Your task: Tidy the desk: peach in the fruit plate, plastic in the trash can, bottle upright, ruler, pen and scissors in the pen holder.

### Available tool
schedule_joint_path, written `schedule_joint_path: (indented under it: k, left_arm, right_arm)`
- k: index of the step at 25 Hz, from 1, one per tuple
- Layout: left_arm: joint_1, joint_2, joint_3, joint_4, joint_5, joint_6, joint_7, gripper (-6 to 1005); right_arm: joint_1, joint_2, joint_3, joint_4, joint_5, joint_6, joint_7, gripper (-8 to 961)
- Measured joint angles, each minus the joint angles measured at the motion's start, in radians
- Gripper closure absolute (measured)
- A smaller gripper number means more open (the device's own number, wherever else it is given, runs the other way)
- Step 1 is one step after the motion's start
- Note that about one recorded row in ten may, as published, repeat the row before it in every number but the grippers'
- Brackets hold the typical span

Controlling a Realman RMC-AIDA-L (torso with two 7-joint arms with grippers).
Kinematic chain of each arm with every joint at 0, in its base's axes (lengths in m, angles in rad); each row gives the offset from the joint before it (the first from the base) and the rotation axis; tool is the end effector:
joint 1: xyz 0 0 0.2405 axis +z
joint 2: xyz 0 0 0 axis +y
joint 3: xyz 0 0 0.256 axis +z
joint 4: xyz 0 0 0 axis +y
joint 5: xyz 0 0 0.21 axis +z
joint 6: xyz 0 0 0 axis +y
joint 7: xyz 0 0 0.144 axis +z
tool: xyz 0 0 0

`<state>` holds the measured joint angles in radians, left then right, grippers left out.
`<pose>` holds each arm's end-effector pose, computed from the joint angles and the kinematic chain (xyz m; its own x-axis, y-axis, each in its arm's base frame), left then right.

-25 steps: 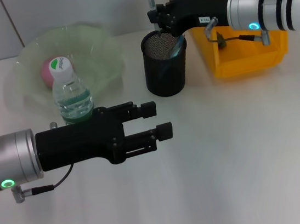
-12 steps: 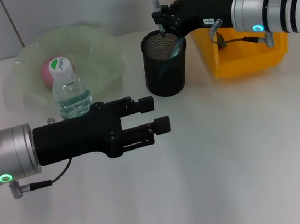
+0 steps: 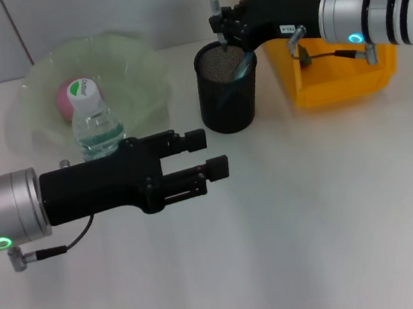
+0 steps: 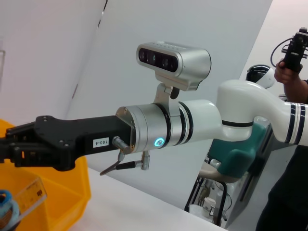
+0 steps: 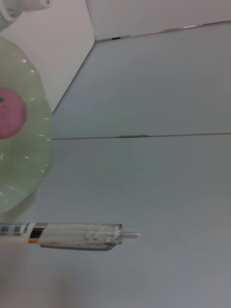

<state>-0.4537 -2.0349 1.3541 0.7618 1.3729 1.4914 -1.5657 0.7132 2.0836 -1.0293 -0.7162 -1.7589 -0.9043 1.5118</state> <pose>-0.1911 0.3151 -0.0267 0.6925 0.3825 0.6117 0.3916 -0.9114 0.1265 0.1870 0.4419 -0.0046 0.8502 -0.2139 -0.4809 -0.4664 -0.7297 -0.5000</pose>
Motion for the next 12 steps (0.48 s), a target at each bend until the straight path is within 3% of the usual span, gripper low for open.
schedule_joint_path:
  k: [7,12]
  left_arm:
    - [0.001,0.002,-0.003,0.002,0.000,0.002,-0.001,338]
    - [0.000,0.003,-0.007,0.002,0.000,0.002,-0.001,338]
  right_arm:
    - [-0.010,-0.001,0.000,-0.002,0.002,-0.005,0.002,749]
    - [-0.021,-0.001,0.000,-0.011,0.010,-0.008,0.003,570]
